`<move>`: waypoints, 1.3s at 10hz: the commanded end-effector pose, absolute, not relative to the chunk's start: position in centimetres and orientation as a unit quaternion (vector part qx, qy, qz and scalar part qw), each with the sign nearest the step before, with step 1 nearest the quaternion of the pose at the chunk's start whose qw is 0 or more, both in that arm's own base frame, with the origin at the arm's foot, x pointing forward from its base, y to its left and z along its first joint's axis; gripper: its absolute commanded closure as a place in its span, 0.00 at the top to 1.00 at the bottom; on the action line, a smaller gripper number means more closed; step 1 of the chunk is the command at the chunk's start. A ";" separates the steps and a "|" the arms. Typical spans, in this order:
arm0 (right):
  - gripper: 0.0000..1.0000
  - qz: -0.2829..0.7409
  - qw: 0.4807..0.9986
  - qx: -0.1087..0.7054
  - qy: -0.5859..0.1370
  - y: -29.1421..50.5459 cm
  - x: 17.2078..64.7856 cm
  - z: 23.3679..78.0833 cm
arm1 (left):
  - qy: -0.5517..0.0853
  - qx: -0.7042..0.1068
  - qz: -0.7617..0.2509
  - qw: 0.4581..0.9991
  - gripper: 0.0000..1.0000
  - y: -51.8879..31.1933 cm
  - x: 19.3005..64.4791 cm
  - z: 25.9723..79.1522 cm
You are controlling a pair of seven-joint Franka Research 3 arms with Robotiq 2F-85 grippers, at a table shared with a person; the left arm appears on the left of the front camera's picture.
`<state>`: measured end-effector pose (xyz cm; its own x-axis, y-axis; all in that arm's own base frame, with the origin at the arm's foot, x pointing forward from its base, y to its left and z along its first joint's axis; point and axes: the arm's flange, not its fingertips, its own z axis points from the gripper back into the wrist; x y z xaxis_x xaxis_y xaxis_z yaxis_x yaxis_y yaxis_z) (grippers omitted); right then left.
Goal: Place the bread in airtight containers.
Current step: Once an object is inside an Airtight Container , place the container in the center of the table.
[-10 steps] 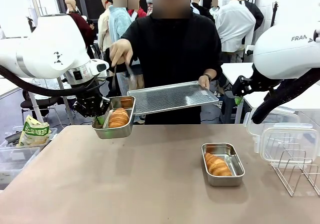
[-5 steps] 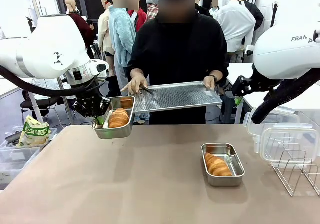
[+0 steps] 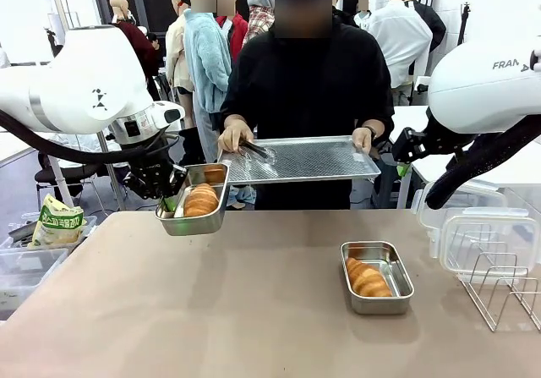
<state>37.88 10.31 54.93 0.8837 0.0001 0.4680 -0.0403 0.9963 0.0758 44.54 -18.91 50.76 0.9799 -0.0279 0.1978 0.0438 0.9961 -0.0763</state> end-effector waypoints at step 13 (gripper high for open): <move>1.00 0.008 0.969 0.043 -0.243 10.3 37.9 54.9 | -0.074 0.017 0.015 0.997 0.00 -20.3 45.6 45.1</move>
<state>37.88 10.29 54.94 0.8836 -0.0002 0.4682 -0.0400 0.9963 0.0758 45.58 -19.67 45.58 0.9921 0.0044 0.1258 -0.0067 0.9998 0.0177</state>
